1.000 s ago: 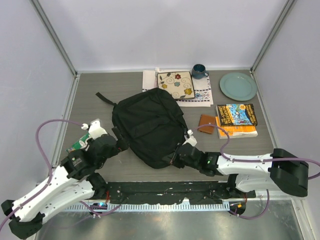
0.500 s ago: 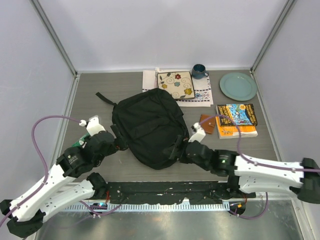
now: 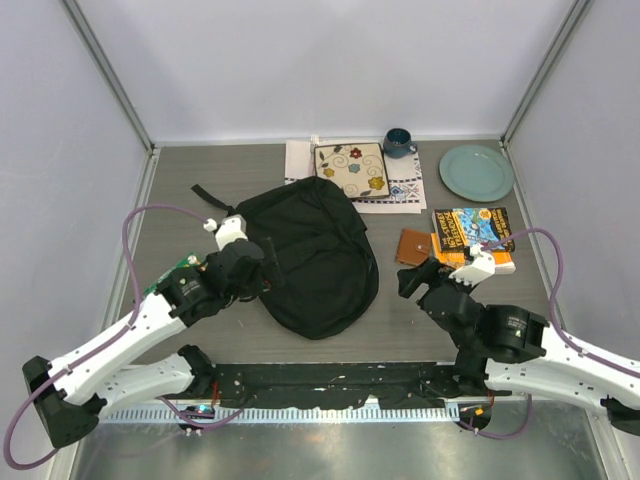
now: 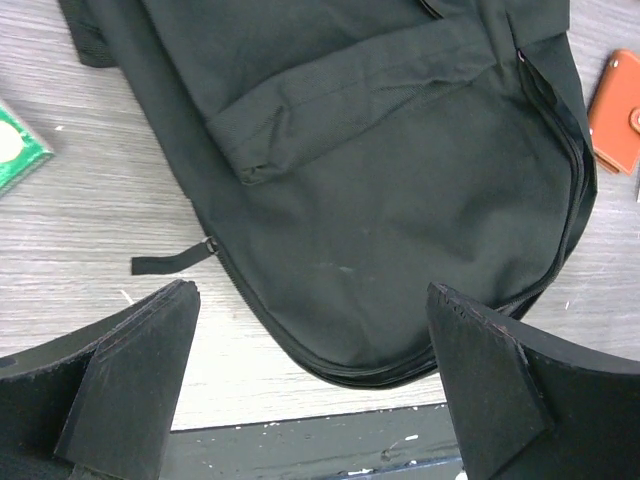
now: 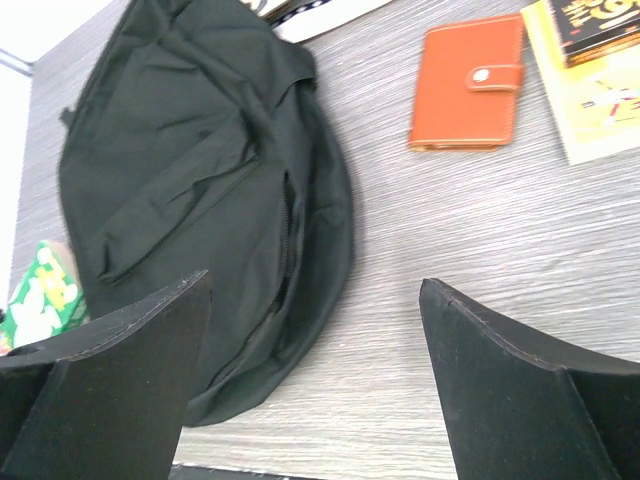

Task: Pack the student bag
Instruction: Unzip the student bag at the center of the board, then pick up the book from the center of the board.

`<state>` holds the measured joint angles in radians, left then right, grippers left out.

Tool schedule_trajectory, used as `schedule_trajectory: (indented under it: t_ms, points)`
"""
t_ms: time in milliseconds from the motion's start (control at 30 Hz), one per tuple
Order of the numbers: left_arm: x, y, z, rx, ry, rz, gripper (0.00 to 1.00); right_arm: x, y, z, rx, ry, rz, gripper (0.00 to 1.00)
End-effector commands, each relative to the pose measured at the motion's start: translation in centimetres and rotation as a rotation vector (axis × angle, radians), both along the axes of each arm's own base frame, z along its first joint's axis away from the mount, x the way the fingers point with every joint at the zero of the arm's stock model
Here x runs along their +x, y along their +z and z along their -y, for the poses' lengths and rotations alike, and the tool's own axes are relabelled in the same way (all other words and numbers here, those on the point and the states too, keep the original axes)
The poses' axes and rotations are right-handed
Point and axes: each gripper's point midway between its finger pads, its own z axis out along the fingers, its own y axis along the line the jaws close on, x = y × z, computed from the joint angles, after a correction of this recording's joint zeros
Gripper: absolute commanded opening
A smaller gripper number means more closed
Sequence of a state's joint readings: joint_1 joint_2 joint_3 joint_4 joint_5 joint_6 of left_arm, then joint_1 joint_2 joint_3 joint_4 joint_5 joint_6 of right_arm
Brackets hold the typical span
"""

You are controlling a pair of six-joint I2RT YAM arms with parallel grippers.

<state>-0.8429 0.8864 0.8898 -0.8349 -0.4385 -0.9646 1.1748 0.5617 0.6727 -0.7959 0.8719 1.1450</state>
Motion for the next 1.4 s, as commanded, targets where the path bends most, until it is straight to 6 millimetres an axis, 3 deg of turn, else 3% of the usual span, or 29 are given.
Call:
schedule_trajectory:
  t_ms: [0, 167, 333, 367, 467, 533, 667, 767, 833, 867, 900, 933, 967, 1000, 1033, 1067, 1100, 1133, 1167, 1200, 1233, 1267, 1300, 1367]
  points:
    - [1.4, 2.4, 3.1, -0.093, -0.061, 0.042, 1.00, 0.5, 0.4, 3.8, -0.137, -0.110, 0.014, 0.91]
    - [1.9, 2.7, 4.6, -0.116, -0.092, 0.032, 1.00, 0.3, -1.3, 3.5, -0.200, -0.080, -0.057, 0.94]
    - [1.8, 2.6, 5.3, -0.128, -0.121, 0.025, 1.00, 0.8, -3.3, 1.9, -0.245, 0.009, -0.143, 0.96]
    - [1.8, 2.4, 5.3, -0.121, -0.128, 0.019, 1.00, 1.3, -3.6, 2.6, -0.251, -0.024, -0.164, 0.96]
    - [1.6, 2.3, 4.2, -0.068, -0.100, 0.005, 1.00, 2.2, -4.6, 3.3, -0.275, -0.029, -0.235, 0.97]
    - [2.3, 2.5, 2.0, -0.003, -0.012, 0.041, 1.00, 3.1, -4.0, 1.8, -0.225, 0.038, -0.223, 0.97]
    - [2.6, 2.0, -3.6, 0.154, 0.128, 0.066, 1.00, 3.6, -1.9, -3.4, -0.106, 0.274, -0.160, 0.96]
    - [3.5, 0.9, -8.9, 0.158, 0.282, 0.011, 1.00, 4.3, 0.6, -8.6, 0.039, 0.451, -0.088, 0.95]
    - [3.3, 0.9, -11.3, 0.136, 0.368, 0.008, 1.00, 3.6, 0.9, -11.4, 0.104, 0.571, -0.120, 0.95]
    - [3.1, 0.6, -13.5, 0.137, 0.447, -0.003, 1.00, 4.0, 2.4, -12.8, 0.134, 0.613, -0.090, 0.95]
    - [2.8, 0.6, -14.6, 0.134, 0.490, 0.001, 1.00, 4.5, 1.0, -14.0, 0.111, 0.633, -0.133, 0.94]
    - [2.3, 1.0, -15.7, 0.125, 0.533, 0.022, 1.00, 4.4, 2.7, -15.7, 0.106, 0.676, -0.094, 0.94]
    - [1.9, 0.5, -17.2, 0.129, 0.590, 0.010, 1.00, 4.7, 2.9, -16.7, 0.086, 0.694, -0.085, 0.94]
    - [1.5, 0.3, -18.0, 0.127, 0.615, 0.001, 1.00, 5.3, 1.8, -18.0, 0.035, 0.716, -0.099, 0.94]
    - [1.1, 0.0, -18.7, 0.130, 0.637, -0.014, 1.00, 5.3, 3.5, -20.0, 0.037, 0.756, -0.067, 0.94]
    - [0.5, -0.7, -20.4, 0.137, 0.708, -0.044, 0.99, 5.6, 3.9, -21.2, 0.035, 0.783, -0.056, 0.94]
    - [0.3, -1.3, -20.8, 0.129, 0.720, -0.070, 1.00, 6.0, 2.1, -22.9, 0.006, 0.809, -0.098, 0.94]
    - [0.5, -1.6, -21.2, 0.123, 0.729, -0.087, 1.00, 6.5, 4.0, -24.5, 0.014, 0.843, -0.055, 0.94]
    - [0.5, -1.2, -22.1, 0.096, 0.781, -0.092, 1.00, 6.3, 4.3, -25.8, 0.008, 0.876, -0.049, 0.94]
    - [0.7, -1.3, -21.9, 0.044, 0.781, -0.109, 1.00, 6.8, 2.5, -27.2, -0.012, 0.893, -0.080, 0.94]
    - [0.9, -1.3, -22.2, 0.016, 0.803, -0.109, 1.00, 7.2, 4.1, -28.6, 0.001, 0.923, -0.042, 0.94]
    - [0.6, -1.9, -23.4, -0.013, 0.869, -0.130, 1.00, 7.4, 3.8, -29.7, 0.004, 0.943, -0.045, 0.94]
    - [1.0, -2.3, -22.8, -0.086, 0.855, -0.138, 1.00, 7.6, 3.5, -30.6, 0.007, 0.962, -0.051, 0.94]
    - [0.5, -4.5, -23.8, -0.187, 0.932, -0.190, 1.00, 8.2, 2.5, -33.1, 0.016, 1.014, -0.075, 0.92]
